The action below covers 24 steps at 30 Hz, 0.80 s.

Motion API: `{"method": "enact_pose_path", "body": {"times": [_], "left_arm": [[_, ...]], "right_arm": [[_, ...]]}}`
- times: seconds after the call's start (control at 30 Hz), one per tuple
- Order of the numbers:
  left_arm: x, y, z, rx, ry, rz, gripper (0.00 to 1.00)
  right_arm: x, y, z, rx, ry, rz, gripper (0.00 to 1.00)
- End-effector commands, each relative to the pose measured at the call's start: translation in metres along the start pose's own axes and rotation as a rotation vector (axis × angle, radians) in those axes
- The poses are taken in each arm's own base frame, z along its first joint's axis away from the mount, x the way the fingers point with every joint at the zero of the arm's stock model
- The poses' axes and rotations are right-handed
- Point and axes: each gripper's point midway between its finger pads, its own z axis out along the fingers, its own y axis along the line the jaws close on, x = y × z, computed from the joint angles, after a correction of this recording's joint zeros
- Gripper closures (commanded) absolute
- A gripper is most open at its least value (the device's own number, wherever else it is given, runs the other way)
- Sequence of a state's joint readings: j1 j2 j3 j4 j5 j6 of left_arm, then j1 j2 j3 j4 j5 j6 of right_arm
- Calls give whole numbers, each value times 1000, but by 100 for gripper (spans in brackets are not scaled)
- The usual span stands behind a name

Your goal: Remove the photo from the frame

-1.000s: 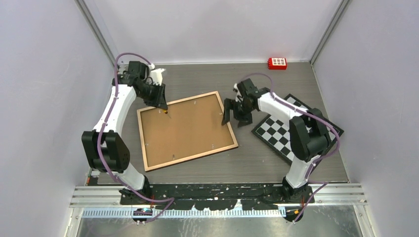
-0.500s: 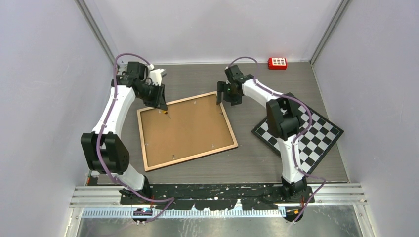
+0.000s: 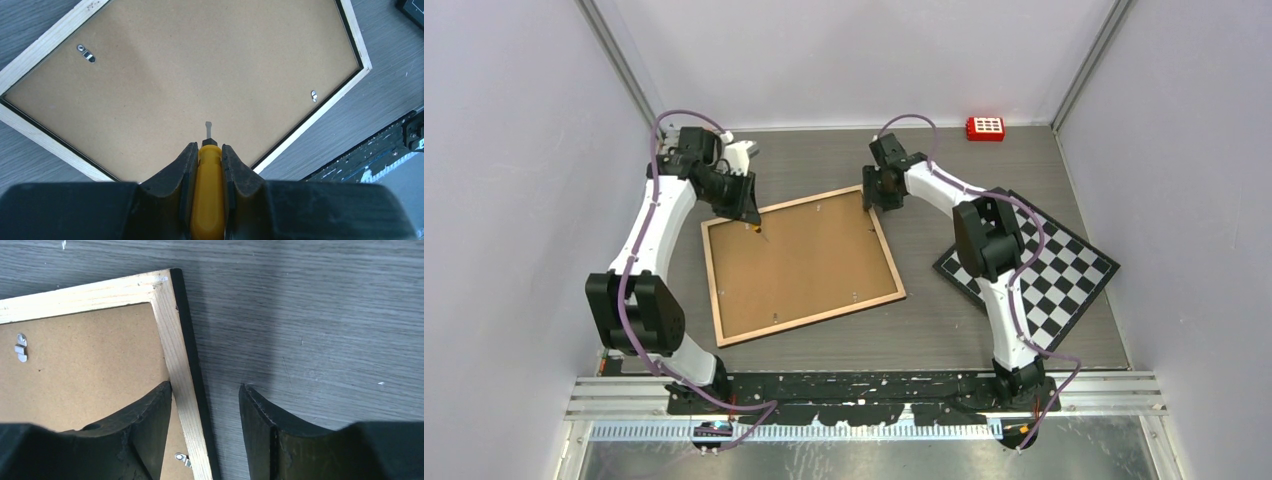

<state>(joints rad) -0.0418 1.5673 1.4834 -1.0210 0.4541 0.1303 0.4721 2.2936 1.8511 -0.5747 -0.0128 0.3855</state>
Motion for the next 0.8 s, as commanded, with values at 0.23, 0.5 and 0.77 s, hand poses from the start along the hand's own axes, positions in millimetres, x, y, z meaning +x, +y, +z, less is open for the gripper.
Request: {"method": "enact_pose_path", "body": {"times": [0.23, 0.5, 0.77], "left_arm": [[-17, 1, -2, 11, -58, 22, 100], [-2, 6, -5, 3, 5, 120, 100], [34, 17, -18, -51, 108, 296, 100]], "right_arm": [[31, -29, -6, 169, 56, -78, 93], [48, -56, -43, 158, 64, 56, 100], [79, -76, -54, 145, 124, 81, 99]]}}
